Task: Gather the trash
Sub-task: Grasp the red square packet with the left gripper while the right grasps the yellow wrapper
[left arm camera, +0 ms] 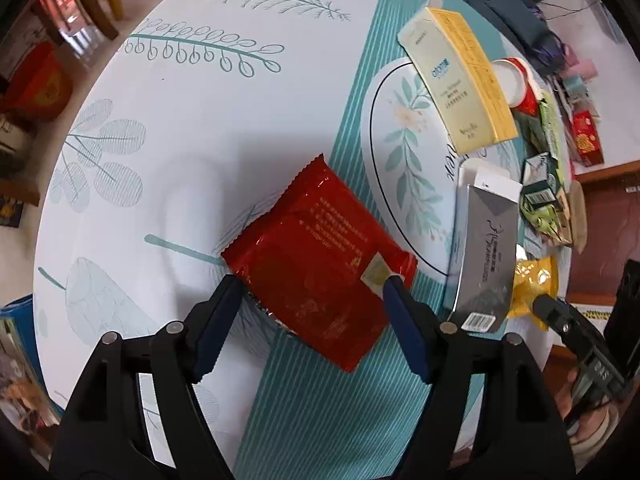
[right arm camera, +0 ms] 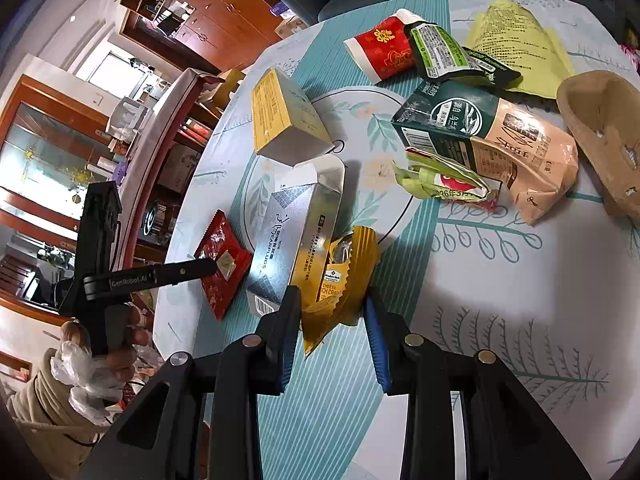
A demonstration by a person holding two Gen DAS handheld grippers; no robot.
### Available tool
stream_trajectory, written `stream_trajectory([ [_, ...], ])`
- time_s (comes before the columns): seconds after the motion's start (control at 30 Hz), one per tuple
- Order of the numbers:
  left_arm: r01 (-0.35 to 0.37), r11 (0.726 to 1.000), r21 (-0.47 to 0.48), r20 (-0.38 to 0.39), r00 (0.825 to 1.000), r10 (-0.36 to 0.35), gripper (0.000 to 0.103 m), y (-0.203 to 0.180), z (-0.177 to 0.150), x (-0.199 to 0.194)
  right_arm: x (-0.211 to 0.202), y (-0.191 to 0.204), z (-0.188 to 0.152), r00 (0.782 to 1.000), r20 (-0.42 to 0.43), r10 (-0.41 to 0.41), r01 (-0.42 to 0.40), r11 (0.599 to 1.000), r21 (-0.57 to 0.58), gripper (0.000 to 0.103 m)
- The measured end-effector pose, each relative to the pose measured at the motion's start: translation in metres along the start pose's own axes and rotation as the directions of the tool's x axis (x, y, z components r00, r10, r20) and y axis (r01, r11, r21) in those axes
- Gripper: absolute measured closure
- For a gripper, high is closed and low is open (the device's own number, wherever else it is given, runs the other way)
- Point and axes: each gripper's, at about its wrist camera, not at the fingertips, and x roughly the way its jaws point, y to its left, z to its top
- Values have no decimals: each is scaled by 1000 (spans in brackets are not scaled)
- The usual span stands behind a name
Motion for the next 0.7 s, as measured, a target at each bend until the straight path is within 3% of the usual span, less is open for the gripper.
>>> stream_trajectory([
  [0.23,-162,984,69,-20,986,163,22,-41,5,20,-5,-6,-4,1000,-4,17,-17,1000,23,71],
  [0.53,-208,973,95,-21,977,211,20,-80,12,36,-9,-11,-8,1000,-8,4,-4,999,35,72],
  [0.6,-207,973,100,-3,978,208,32,-81,8,31,-9,-13,-9,1000,-7,4,-4,999,44,72],
  [0.67,-201,973,115,11,979,201,65,-88,7,27,-9,-14,-10,1000,-7,3,-3,999,53,72],
  [0.7,-194,973,125,11,981,195,73,-93,7,25,-9,-14,-10,1000,-7,1,-1,999,54,72],
])
